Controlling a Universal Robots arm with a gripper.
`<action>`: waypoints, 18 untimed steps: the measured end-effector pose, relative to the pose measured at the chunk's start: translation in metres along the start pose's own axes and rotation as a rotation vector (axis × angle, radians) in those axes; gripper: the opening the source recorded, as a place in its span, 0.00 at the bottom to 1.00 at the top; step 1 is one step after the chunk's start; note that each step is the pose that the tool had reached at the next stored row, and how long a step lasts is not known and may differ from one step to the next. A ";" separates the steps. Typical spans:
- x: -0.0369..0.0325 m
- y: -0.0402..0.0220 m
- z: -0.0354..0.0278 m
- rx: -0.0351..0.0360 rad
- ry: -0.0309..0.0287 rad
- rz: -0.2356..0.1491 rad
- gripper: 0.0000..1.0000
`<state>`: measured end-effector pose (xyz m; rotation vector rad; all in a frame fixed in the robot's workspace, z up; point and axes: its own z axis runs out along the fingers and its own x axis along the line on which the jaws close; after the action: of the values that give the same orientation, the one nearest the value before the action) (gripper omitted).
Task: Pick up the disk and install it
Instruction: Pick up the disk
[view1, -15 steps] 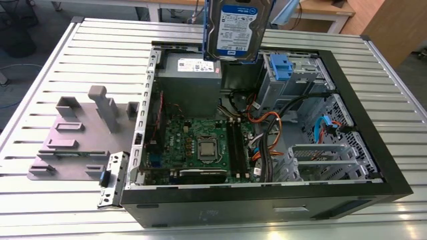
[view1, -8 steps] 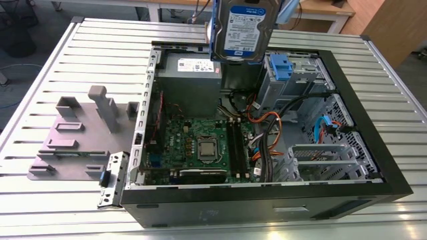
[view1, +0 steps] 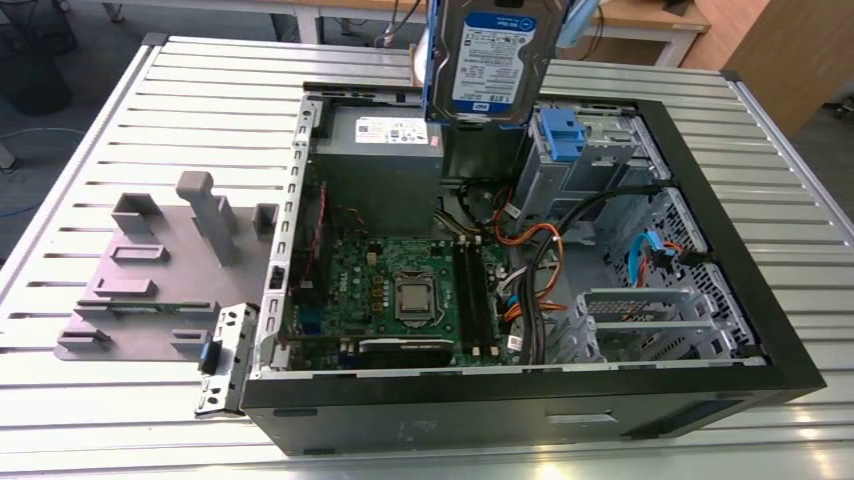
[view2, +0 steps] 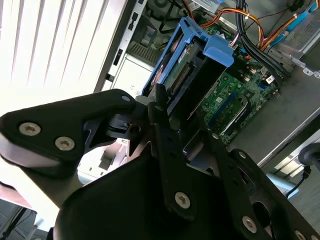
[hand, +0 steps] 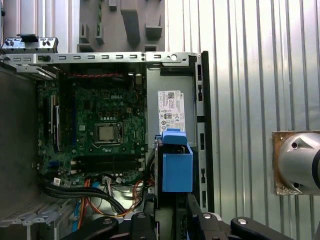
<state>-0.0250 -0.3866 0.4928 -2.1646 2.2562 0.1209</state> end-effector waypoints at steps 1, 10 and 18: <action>0.0003 0.0000 0.0000 0.0000 0.0001 0.000 0.35; 0.0053 -0.0002 -0.0004 0.0000 0.0001 0.000 0.35; 0.0123 -0.0005 -0.0008 0.0000 -0.0001 0.000 0.35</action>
<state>-0.0251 -0.3990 0.4928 -2.1646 2.2562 0.1209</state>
